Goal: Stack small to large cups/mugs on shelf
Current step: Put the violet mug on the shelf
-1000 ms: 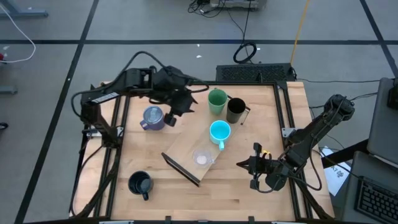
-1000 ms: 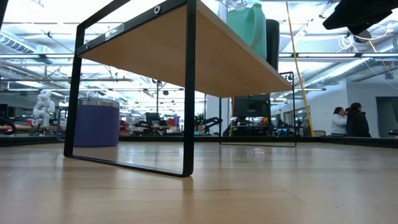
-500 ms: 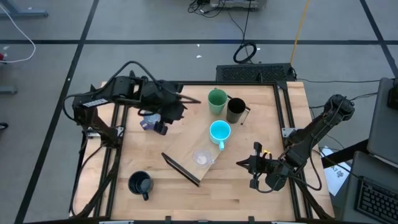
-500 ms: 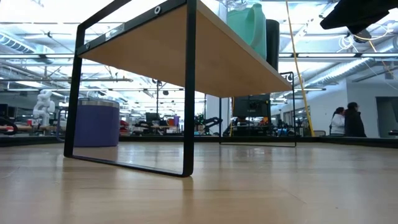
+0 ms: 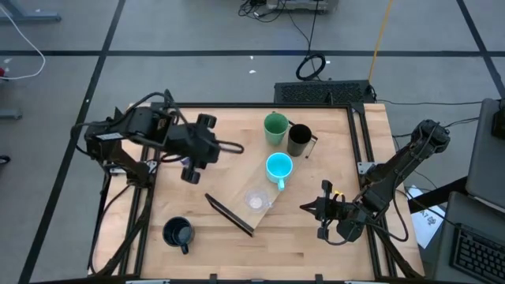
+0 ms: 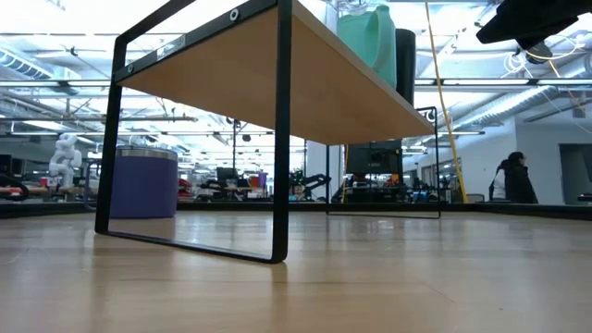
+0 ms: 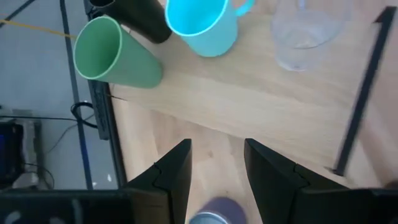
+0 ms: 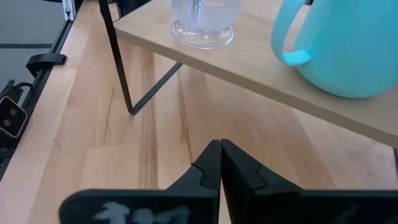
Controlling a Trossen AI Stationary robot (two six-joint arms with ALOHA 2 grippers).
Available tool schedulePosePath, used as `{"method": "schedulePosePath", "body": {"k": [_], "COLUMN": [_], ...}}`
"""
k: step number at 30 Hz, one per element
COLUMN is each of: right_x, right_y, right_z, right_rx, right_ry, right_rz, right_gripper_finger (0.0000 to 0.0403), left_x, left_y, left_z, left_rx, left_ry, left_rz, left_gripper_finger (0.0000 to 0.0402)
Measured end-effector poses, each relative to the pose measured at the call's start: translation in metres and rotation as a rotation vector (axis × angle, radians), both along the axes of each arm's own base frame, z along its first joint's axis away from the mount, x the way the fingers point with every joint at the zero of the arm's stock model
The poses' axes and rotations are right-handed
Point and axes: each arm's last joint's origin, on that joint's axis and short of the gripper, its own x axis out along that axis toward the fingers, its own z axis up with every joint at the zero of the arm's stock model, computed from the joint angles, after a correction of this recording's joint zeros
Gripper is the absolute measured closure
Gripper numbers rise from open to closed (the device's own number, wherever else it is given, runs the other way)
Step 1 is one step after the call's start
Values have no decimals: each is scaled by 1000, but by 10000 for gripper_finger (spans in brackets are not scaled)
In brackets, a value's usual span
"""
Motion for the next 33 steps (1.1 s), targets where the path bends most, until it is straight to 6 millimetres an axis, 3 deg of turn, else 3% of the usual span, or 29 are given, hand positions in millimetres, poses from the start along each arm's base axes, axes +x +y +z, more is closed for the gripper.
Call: {"method": "schedulePosePath", "body": {"k": [11,19,26,33], "right_x": [0,0,0,0], "right_y": [0,0,0,0], "right_z": [0,0,0,0], "right_rx": [-6,-8,26,26], "right_ry": [1,3,0,1], "right_rz": [3,4,-9,-8], "right_gripper_finger": [403,403,403,403], "left_x": [-12,-43,-71,-99], "left_y": [-12,5,21,35], "left_z": [-12,-41,-54,-76], "left_rx": [2,81,41,25], "left_ry": [55,38,-136,-200], "left_rz": [125,386,540,733], "left_gripper_finger": [252,252,252,252]}}
